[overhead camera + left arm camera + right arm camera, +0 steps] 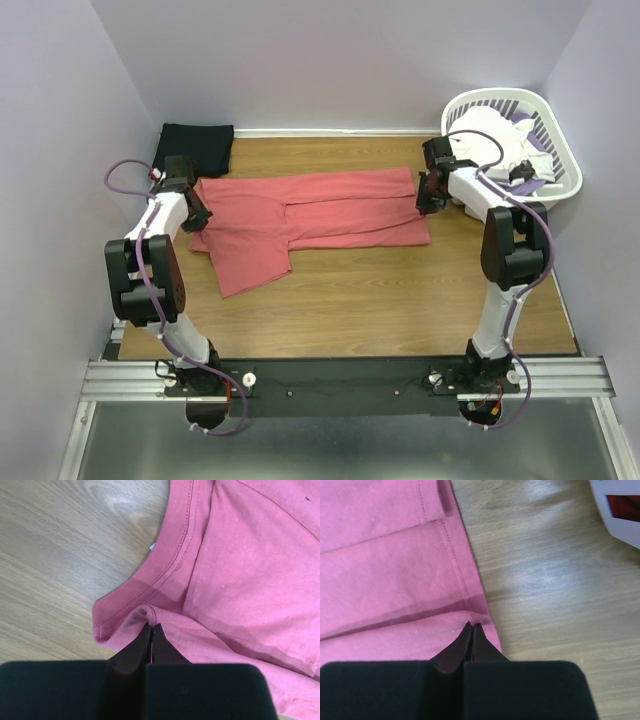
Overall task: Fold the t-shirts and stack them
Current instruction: Fold the tshirt
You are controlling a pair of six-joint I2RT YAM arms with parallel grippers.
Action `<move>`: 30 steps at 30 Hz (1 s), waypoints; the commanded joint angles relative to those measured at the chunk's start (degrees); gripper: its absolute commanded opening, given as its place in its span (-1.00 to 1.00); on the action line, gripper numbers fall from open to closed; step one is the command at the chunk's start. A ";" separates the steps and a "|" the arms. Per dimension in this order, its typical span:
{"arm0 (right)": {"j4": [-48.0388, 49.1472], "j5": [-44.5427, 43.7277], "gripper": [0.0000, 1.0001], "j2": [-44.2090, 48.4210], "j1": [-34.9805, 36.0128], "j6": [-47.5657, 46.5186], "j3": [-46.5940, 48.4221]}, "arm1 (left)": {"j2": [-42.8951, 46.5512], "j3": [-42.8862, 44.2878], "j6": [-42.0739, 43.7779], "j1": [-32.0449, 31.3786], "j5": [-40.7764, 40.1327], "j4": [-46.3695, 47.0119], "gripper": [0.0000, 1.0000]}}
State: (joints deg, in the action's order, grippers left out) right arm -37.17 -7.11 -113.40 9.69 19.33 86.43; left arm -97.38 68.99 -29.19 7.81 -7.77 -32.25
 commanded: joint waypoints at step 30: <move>3.24 10.72 0.50 21.91 4.90 -1.14 -14.18 | 20.75 -22.84 -9.21 -22.05 -3.04 -2.29 0.31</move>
State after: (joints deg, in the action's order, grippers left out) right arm -34.83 1.13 -93.71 14.68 18.37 74.63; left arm -75.48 47.72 -34.24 -12.62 -8.88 -33.50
